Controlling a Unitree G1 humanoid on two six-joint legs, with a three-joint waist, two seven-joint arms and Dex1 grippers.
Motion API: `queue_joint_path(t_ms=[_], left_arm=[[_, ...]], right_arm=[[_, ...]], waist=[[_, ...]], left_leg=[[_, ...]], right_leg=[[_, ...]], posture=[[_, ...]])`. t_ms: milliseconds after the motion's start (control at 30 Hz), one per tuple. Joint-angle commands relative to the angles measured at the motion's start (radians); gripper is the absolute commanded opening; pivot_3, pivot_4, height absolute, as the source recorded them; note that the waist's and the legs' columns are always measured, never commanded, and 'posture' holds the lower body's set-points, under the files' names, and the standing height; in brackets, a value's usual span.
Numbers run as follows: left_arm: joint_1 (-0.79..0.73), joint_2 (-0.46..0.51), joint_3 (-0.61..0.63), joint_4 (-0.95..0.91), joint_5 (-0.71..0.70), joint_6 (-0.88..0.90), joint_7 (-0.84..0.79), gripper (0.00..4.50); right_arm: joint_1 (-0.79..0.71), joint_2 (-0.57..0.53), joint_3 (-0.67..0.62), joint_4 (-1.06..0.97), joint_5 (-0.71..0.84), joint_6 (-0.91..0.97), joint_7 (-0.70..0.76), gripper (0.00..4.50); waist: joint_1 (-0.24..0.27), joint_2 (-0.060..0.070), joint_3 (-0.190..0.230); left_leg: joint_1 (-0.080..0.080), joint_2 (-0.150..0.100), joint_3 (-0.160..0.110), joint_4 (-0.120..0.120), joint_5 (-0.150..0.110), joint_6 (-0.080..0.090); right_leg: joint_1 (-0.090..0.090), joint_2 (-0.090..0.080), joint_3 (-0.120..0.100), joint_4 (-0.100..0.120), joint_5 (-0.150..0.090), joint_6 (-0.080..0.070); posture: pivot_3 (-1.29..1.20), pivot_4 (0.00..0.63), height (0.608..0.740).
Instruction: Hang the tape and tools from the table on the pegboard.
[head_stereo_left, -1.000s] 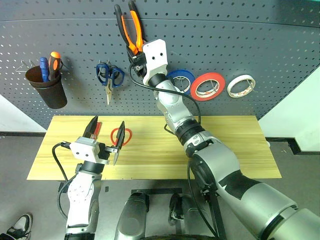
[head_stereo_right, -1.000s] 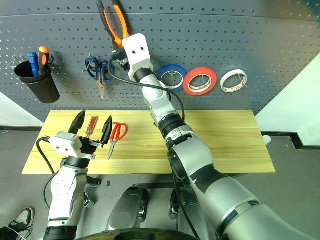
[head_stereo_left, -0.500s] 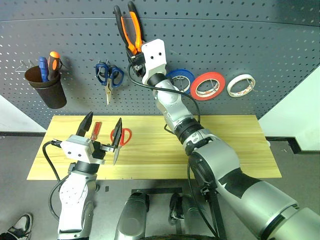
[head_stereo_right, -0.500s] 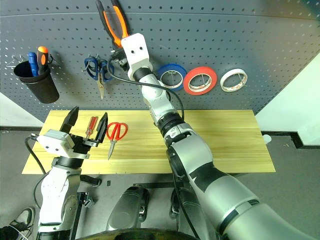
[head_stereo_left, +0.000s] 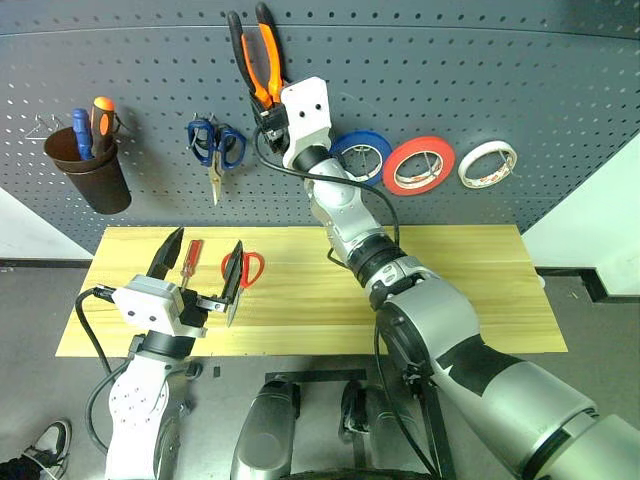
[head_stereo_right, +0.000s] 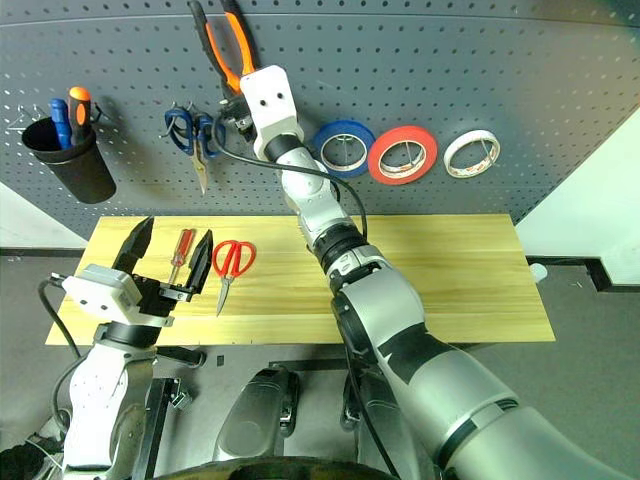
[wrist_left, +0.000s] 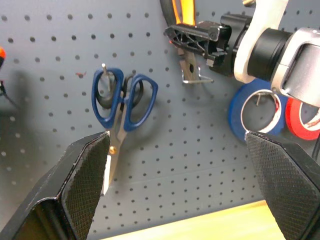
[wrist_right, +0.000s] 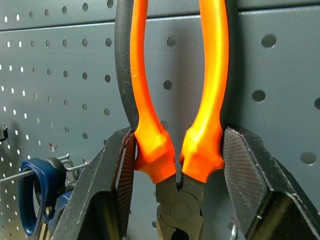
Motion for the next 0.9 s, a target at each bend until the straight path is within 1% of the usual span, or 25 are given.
queue_joint_path(t_ms=[33,267,400,467,500,633,900], left_arm=[[0.000,0.002,0.012,-0.026,-0.007,-0.011,0.001,4.50],[-0.040,-0.001,0.015,0.023,-0.001,-0.024,0.003,4.50],[-0.053,-0.001,0.018,0.038,-0.001,-0.029,0.002,4.50],[-0.055,-0.001,0.020,0.044,-0.001,-0.034,0.000,4.50],[-0.056,-0.001,0.020,0.048,-0.001,-0.036,0.000,4.50],[-0.064,-0.004,0.019,0.063,0.002,-0.046,0.001,4.50],[-0.101,-0.003,0.017,0.109,0.004,-0.076,-0.004,4.50]], right_arm=[[0.004,0.003,-0.024,-0.023,0.008,-0.002,-0.018,2.17],[0.030,0.015,-0.027,-0.053,0.021,0.007,-0.004,2.17],[0.029,0.021,-0.040,-0.065,0.046,0.021,0.040,2.17],[0.028,0.022,-0.054,-0.071,0.062,0.033,0.052,2.89],[0.027,0.022,-0.057,-0.073,0.064,0.037,0.056,3.12],[0.031,0.016,-0.051,-0.074,0.050,0.038,0.042,4.43],[0.057,0.008,-0.037,-0.103,0.025,0.046,0.020,4.47]], waist=[[0.000,0.000,0.001],[-0.001,0.000,0.001],[-0.002,0.000,0.001],[-0.002,0.000,0.001],[-0.002,0.000,0.001],[-0.001,0.000,0.001],[0.001,0.000,0.000]], left_leg=[[0.000,0.000,0.000,0.000,0.000,0.000],[0.000,0.000,0.000,0.000,0.000,0.000],[-0.003,0.000,0.000,0.000,0.000,0.000],[-0.005,0.001,0.000,0.000,0.000,0.000],[-0.006,0.001,0.000,0.000,0.000,0.000],[-0.007,0.001,-0.002,0.002,0.000,0.000],[-0.010,0.001,-0.004,0.006,0.000,0.000]], right_leg=[[0.000,0.000,0.000,0.000,0.000,0.000],[0.000,0.000,0.000,0.000,0.000,0.000],[-0.003,0.000,0.000,0.000,0.001,0.002],[-0.005,0.001,0.000,0.000,0.002,0.003],[-0.005,0.002,0.000,0.000,0.002,0.003],[-0.006,0.003,0.000,0.000,0.002,0.003],[-0.006,0.004,-0.001,0.000,0.001,0.001]], posture=[[0.44,0.243,0.677],[0.44,0.230,0.677],[0.44,0.229,0.677],[0.44,0.225,0.677],[0.44,0.224,0.677],[0.43,0.218,0.677],[0.43,0.199,0.677]])
